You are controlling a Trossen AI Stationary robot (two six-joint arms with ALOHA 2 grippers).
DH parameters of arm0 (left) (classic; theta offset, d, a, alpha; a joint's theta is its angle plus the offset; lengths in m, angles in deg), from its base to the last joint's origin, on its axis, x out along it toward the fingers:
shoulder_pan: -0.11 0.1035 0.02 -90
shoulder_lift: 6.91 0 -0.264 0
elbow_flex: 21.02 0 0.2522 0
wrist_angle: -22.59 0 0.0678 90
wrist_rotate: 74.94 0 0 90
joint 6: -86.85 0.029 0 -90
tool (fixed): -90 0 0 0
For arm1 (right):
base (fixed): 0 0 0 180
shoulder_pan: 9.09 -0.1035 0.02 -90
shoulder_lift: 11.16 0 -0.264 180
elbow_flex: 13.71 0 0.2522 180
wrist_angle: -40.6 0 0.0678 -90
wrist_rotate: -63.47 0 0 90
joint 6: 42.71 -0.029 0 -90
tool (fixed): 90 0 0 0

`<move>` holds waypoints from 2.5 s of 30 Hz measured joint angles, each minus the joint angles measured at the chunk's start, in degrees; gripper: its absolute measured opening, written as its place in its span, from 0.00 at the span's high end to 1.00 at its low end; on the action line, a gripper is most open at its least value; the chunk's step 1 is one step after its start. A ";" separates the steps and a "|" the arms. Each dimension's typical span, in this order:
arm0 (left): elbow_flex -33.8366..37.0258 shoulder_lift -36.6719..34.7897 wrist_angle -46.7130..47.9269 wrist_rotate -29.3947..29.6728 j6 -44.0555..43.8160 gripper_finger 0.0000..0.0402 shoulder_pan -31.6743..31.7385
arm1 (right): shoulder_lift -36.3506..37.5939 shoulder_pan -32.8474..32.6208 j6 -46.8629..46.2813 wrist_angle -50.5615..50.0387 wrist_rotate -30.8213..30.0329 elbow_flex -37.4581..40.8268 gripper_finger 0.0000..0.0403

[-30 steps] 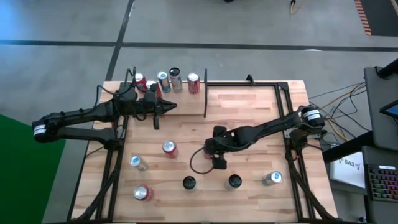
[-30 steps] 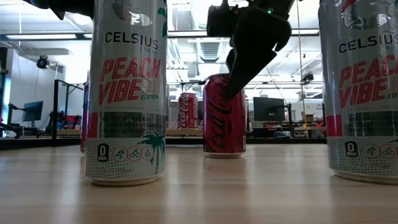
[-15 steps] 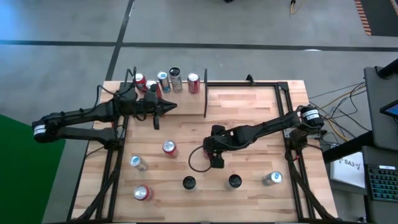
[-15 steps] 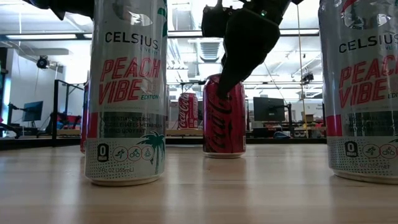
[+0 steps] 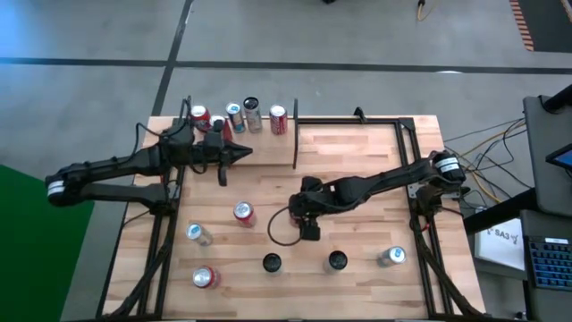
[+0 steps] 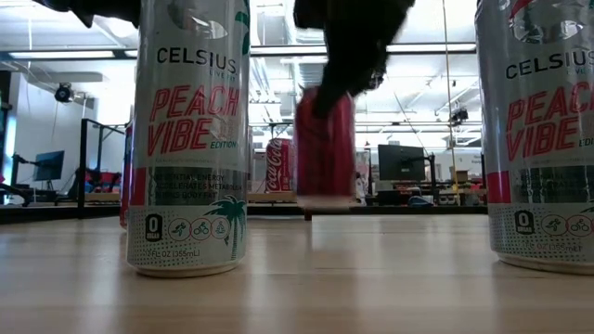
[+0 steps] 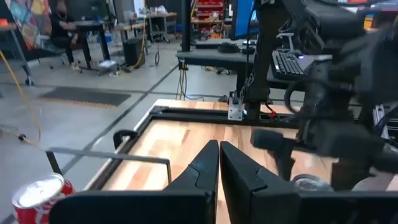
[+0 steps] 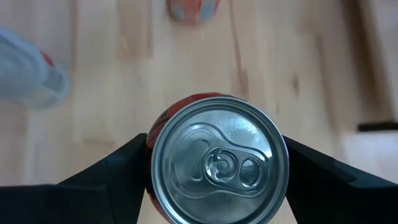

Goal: Place canned beverage on shelf
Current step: Put the red black soda can on the shelf aligned with the other red black soda can

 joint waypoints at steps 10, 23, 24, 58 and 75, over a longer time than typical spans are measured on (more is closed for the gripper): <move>-0.05 -6.44 0.41 0.09 5.46 1.00 0.00 | 0.10 3.05 8.44 -2.95 0.02 -13.80 0.29; 0.34 -12.81 2.97 0.16 5.85 1.00 0.00 | -9.10 10.88 17.45 -2.32 0.46 -28.22 0.29; 0.34 -13.09 3.15 0.16 5.90 1.00 0.00 | -10.32 11.51 17.83 -3.20 0.49 -29.75 0.29; 0.37 -17.82 6.49 0.20 5.61 1.00 0.00 | -28.32 25.74 16.39 -10.71 4.94 -47.96 0.27; 0.37 -17.82 6.49 0.20 5.59 1.00 0.00 | -29.40 26.11 18.94 -10.52 5.16 -47.95 0.27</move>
